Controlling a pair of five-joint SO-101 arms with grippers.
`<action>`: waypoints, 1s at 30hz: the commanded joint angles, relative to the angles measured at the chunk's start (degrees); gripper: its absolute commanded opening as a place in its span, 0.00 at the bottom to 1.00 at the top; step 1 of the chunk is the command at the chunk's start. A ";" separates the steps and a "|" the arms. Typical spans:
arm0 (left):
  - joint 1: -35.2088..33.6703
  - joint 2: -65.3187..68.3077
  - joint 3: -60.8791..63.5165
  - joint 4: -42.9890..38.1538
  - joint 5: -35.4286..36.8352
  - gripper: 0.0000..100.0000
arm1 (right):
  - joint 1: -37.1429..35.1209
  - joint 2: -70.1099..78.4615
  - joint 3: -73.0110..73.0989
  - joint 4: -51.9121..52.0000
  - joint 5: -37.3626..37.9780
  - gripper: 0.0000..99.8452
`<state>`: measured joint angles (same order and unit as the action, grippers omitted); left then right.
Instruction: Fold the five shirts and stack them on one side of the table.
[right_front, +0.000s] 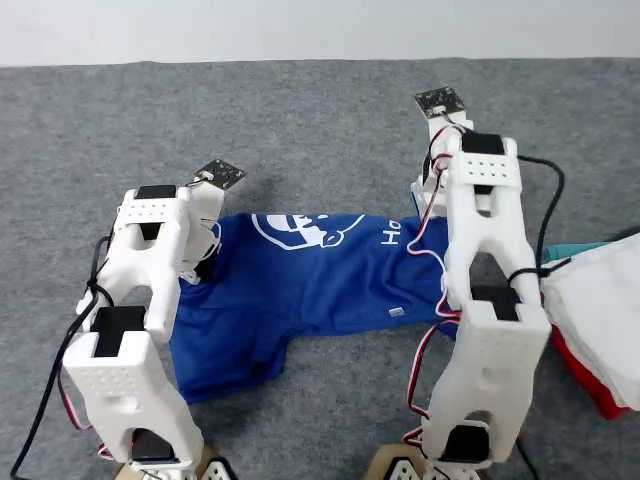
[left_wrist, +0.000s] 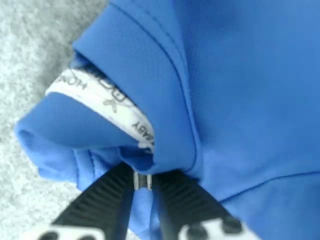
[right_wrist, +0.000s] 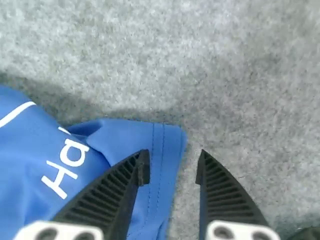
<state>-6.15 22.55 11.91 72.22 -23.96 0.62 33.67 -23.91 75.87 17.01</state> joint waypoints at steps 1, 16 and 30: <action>0.62 0.09 -0.84 0.44 0.18 0.00 | -0.48 2.86 -7.65 3.82 -1.14 0.17; 0.70 0.18 -0.84 0.44 0.18 0.00 | -0.40 11.21 -15.91 6.64 2.90 0.02; 0.70 0.26 -0.84 0.44 0.18 0.00 | 9.36 11.21 -23.30 8.31 6.86 0.01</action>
<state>-6.15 22.55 11.91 72.31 -23.96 7.38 45.63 -42.99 83.96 21.49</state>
